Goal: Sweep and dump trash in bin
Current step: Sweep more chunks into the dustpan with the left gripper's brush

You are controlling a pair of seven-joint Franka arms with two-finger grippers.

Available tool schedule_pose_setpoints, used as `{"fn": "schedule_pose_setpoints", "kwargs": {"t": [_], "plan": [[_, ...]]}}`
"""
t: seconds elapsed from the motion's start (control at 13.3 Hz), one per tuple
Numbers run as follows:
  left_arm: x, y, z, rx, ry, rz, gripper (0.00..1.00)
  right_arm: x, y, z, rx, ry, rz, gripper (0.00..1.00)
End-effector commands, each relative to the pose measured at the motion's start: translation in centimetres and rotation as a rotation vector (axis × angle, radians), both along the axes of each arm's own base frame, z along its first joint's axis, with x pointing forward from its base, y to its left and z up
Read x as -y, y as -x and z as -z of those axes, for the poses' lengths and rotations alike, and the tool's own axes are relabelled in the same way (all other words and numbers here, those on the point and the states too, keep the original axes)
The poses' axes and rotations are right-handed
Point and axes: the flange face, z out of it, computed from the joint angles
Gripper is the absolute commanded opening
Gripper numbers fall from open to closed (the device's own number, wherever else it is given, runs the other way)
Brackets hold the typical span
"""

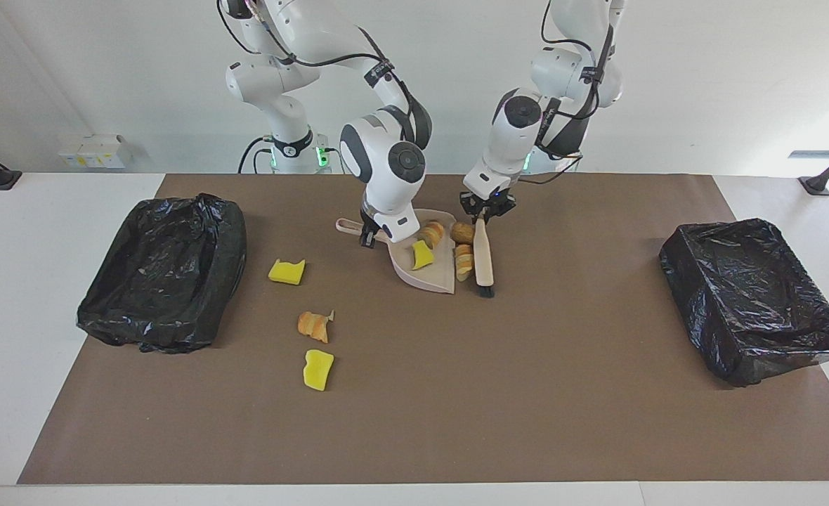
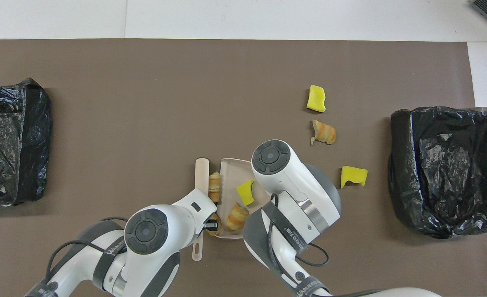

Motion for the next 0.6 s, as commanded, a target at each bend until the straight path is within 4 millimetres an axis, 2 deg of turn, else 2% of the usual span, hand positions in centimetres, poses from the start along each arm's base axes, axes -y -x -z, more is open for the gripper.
{"fn": "schedule_pose_setpoints", "kwargs": {"t": [0.0, 0.15, 0.23, 0.38, 0.53], "plan": [[4.5, -0.5, -1.2, -0.007, 0.069, -0.022, 0.0, 0.3, 0.3, -0.3, 0.003, 0.022, 0.01, 0.0], [7.3, -0.5, -2.5, -0.006, 0.093, -0.073, 0.0, 0.3, 0.3, -0.3, 0.003, 0.022, 0.01, 0.0], [7.7, -0.6, -2.8, -0.007, 0.096, -0.095, 0.0, 0.3, 0.3, -0.3, 0.004, 0.021, 0.012, 0.0], [7.5, -1.1, -3.3, -0.014, 0.094, -0.102, 0.0, 0.3, 0.2, -0.2, 0.005, 0.02, 0.012, 0.0], [5.8, -1.7, -4.0, -0.062, 0.062, -0.168, 0.0, 0.3, 0.1, -0.3, 0.011, 0.014, 0.008, 0.0]]}}
